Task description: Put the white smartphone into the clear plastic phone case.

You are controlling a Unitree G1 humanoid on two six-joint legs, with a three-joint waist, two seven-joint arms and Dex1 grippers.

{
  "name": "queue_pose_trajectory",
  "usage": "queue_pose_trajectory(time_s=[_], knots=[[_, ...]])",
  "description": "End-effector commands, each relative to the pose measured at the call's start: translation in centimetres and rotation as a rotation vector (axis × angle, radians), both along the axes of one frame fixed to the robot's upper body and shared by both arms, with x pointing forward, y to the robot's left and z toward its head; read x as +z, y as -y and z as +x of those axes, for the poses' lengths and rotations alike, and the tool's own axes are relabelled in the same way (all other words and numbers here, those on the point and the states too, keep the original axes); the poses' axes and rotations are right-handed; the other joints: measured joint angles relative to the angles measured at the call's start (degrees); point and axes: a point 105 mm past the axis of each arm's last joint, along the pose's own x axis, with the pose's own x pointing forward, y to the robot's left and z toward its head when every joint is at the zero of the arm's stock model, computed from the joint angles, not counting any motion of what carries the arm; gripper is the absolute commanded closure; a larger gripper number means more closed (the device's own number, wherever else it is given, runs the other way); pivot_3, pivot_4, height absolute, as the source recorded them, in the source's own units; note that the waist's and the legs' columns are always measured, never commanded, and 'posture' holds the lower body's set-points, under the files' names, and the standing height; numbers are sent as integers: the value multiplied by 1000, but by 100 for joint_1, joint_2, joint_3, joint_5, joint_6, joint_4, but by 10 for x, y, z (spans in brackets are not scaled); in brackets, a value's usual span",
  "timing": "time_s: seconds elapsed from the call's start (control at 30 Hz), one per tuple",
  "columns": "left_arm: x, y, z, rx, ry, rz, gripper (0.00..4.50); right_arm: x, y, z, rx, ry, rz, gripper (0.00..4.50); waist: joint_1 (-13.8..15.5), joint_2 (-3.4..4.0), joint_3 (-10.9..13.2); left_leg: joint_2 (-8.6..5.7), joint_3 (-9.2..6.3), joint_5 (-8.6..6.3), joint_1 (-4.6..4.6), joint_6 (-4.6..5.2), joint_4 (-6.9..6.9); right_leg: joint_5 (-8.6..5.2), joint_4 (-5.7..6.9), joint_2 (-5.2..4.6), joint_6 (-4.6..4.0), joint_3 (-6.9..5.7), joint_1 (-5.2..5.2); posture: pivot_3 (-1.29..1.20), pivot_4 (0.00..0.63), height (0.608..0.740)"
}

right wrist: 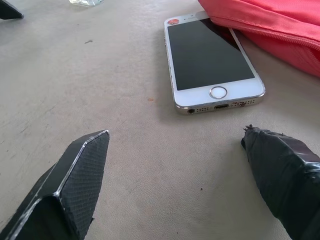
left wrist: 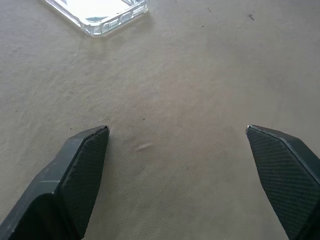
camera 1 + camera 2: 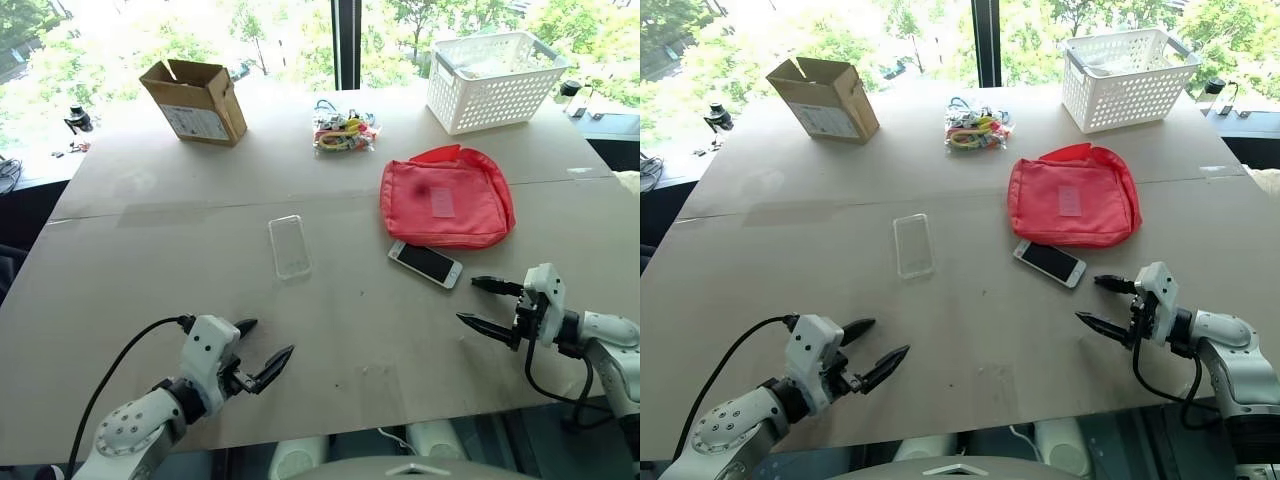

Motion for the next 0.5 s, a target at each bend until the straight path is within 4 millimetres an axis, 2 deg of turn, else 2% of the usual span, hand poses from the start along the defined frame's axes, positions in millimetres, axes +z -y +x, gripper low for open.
queue_pose_trajectory(time_s=[0.03,0.2,0.5], knots=[[7,1,4,-16,53,8,34,-2,4,-3,26,14,-19,0,0,0,0,0,0,0,0,0,0,0,0,0,0,0,0,0,150,740],[9,3,10,-34,90,-6,34,-1,10,2,20,127,-71,0,19,1,1,-3,2,0,0,0,2,1,0,0,0,0,1,0,150,740],[9,3,10,-44,112,-8,34,-4,15,1,10,147,-88,0,52,2,2,-4,6,0,0,0,2,13,0,-3,19,4,0,0,150,740]])
